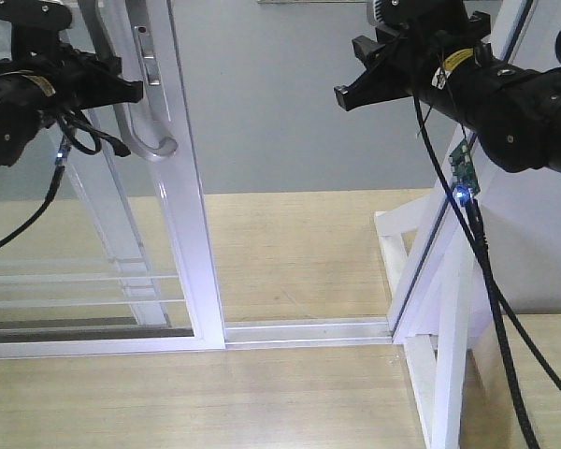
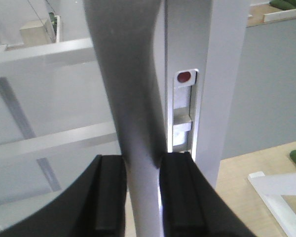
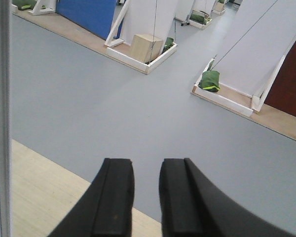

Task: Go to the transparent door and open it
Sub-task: 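Slide the door farther open with the left gripper on the handle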

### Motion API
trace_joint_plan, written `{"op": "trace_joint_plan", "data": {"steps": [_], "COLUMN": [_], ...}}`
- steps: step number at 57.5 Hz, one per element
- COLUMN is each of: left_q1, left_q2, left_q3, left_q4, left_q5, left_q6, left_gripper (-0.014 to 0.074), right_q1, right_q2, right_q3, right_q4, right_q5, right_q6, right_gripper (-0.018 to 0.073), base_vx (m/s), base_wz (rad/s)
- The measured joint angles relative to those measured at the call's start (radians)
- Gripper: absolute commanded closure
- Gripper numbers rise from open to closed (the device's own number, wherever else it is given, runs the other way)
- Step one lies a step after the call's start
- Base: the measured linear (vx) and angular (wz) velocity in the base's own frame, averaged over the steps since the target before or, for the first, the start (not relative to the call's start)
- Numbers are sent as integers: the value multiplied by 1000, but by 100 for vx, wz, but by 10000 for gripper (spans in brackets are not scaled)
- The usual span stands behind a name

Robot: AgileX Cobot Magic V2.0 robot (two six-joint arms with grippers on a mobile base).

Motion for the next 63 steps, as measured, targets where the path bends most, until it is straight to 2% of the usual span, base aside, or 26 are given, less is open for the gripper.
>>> {"op": "trace_joint_plan", "data": {"steps": [14,28,41,47,54,63], "left_q1": [29,22,96,127,132,132], "left_q2": [-13,-30,-84,-123,-209,-369], "left_q3": [2,2,1,2,53,177], "left_q4": [-39,-25,-18,-18,-18,-17], "left_q5": [43,93,117,169,188,188], "left_q6": [43,105,121,121,121,123], "left_gripper": [311,311,311,311,332,395], "right_q1": [0,0,0,0,0,0], "right_q2": [0,0,0,0,-1,-45], "right_q3": [0,0,0,0,0,2], "right_q4": [0,1,1,1,1,5], "right_q5": [0,3,24,27,47,159], "right_q6": [0,0,0,0,2,13], "right_gripper": [314,314,314,314,316,340], "base_vx": [0,0,0,0,0,0], "base_wz": [0,0,0,0,0,0]}}
